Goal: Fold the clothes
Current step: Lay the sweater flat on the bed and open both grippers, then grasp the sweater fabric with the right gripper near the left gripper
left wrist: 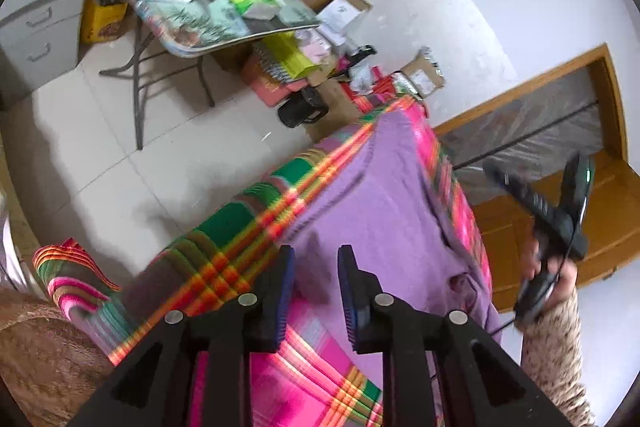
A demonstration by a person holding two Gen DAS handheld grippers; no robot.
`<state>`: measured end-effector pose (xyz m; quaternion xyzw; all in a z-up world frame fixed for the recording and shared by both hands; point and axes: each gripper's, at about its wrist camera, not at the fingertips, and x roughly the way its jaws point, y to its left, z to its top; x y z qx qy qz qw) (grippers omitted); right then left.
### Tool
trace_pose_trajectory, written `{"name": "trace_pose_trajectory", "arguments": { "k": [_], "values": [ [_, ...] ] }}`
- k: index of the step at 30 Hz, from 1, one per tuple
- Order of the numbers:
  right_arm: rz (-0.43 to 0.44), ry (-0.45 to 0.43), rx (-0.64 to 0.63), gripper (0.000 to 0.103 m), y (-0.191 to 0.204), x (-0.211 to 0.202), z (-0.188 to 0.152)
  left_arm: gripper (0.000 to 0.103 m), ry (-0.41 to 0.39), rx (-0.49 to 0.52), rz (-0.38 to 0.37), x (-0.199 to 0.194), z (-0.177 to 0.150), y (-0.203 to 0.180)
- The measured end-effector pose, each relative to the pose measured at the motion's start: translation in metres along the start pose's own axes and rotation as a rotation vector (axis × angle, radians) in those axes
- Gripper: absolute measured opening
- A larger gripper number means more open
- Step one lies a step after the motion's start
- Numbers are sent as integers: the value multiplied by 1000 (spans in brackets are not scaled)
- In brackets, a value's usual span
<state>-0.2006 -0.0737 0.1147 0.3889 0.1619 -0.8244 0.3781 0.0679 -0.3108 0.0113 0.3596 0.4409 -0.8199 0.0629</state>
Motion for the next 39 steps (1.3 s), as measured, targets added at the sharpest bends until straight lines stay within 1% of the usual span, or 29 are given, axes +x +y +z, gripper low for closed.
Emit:
{"name": "trace_pose_trajectory", "arguments": {
  "k": [5,11,13,16,21,24,28,31,32,35,39],
  "values": [
    [-65,-11,76,34,-29,-66,-68,29,59,97,-39,6,-25,-41],
    [-149,-42,187,34,-68,-139,-154,30,130,214,-85,14,-56,-89],
    [-172,-55,232,34,-80,-157,-176,30,173,247,-95,22,-71,-105],
    [-217,-56,296,34,-97,-178,-211,30,212,287,-109,31,-91,-122],
    [-288,-51,359,34,-115,-194,-260,32,287,401,-124,51,-129,-156],
    [-334,-43,393,34,-124,-197,-286,32,342,454,-135,65,-148,-175],
    [-366,-39,446,34,-133,-196,-318,32,404,498,-145,85,-165,-197],
    [-405,-63,417,34,-126,-192,-328,33,440,519,-134,103,-172,-213],
    [-407,-70,400,34,-123,-190,-330,33,465,521,-143,112,-174,-220],
    [-415,-78,345,34,-114,-182,-330,35,504,533,-175,130,-179,-240],
    [-435,-70,269,34,-108,-171,-329,36,527,578,-181,148,-188,-267]
  ]
}}
